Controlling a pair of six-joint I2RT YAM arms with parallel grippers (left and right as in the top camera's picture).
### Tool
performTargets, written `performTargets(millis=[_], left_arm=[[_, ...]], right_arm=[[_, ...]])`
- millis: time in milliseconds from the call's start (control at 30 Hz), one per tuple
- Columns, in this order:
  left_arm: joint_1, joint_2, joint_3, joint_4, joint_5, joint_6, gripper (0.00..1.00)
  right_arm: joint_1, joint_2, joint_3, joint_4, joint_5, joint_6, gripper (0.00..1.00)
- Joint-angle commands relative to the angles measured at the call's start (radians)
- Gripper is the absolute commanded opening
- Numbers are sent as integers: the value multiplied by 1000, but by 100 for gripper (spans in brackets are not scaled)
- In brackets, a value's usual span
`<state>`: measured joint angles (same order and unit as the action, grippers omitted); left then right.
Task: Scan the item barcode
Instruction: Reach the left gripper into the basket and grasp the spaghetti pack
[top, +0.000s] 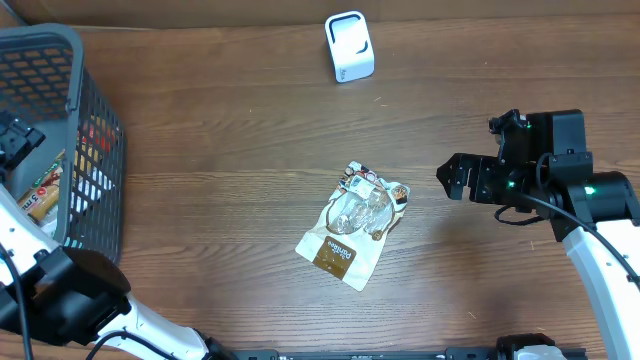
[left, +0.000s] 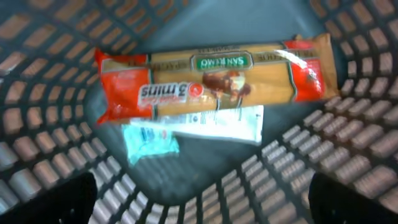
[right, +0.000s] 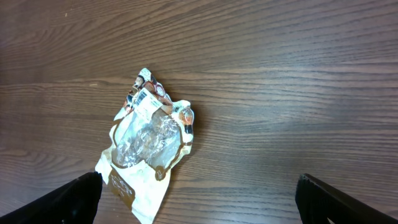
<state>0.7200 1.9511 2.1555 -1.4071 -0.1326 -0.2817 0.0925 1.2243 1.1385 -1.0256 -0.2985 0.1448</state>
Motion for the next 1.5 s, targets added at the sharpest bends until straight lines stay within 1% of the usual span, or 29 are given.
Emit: performTargets(millis=[0,67,133,267,433,533,667,800,933,1067,1233,1367,1467], left_arm=[[-2,5,-80,98,11,98,100],[-1,5,-127,200,67,235,100],[-2,5,-171,284,121,346,100],[-1,7,-242,385,221,489,100],[0,9,-330,423,221,735,96],[10,19,-365,435,179,822,94],[18,43,-372,440,141,868,95],[27,71,-372,463,87,874,97],[28,112,-372,486,84,901,97],[18,161,-372,494,84,943,99],[18,204,-372,506,80,959,99],[18,232,-372,504,82,955,94],[18,252,-375,492,107,955,87]], right_arm=[[4,-5,26,1,5,-19,100],[4,-5,26,-2,5,-19,100],[4,-5,26,-3,5,-19,100],[4,-5,26,-3,5,-19,100],[4,-5,26,-10,5,-19,100],[4,-5,26,-18,6,-19,100],[4,-5,26,-27,6,-19,100],[4,-5,26,-27,5,-19,100],[4,-5,26,-27,6,-19,100],[4,-5,26,-24,6,-19,100],[4,-5,26,-24,5,-18,100],[4,-5,26,-20,5,-17,100],[4,-5,26,-19,5,-15,100]])
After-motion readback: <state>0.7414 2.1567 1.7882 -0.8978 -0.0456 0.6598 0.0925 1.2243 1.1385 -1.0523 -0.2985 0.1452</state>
